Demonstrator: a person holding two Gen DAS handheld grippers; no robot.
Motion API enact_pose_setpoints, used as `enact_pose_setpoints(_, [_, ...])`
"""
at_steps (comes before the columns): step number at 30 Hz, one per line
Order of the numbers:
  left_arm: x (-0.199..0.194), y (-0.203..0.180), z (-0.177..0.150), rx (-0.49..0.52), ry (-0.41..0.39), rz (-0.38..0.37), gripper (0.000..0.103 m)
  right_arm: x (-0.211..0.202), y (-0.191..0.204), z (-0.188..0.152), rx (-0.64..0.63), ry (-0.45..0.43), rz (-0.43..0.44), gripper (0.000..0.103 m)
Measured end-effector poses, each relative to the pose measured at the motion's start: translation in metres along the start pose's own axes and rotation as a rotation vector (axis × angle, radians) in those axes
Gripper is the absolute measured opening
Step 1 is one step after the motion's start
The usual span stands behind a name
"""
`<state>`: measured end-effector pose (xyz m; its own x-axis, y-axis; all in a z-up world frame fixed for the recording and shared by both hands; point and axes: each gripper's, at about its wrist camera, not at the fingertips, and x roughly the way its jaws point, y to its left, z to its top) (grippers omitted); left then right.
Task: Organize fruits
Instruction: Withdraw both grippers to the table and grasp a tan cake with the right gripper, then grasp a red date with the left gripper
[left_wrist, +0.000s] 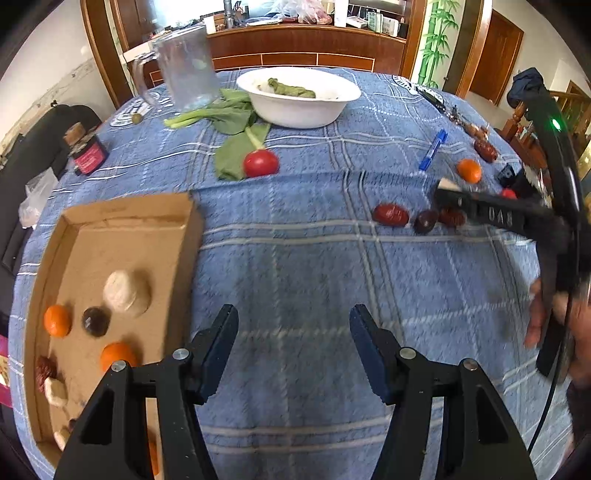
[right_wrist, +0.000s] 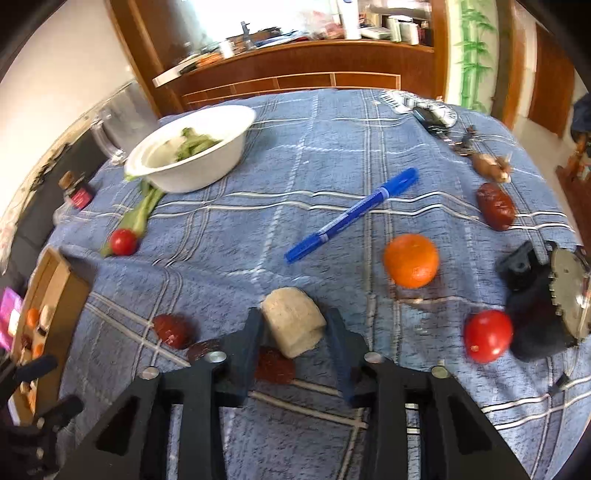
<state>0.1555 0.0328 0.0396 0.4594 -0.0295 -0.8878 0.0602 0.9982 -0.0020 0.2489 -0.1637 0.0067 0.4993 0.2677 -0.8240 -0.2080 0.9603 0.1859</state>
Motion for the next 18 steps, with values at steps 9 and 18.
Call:
enact_pose_setpoints(9, [0.035,-0.033,0.044,-0.055,0.000,-0.086,0.062,-0.047,-0.021,-0.025,-0.007,-0.092,-0.027,0.035])
enact_pose_setpoints(18, [0.057,-0.059,0.059,0.130,-0.056,-0.127,0.062,-0.059,-0.040,-0.050,-0.009,-0.082,-0.033,0.035])
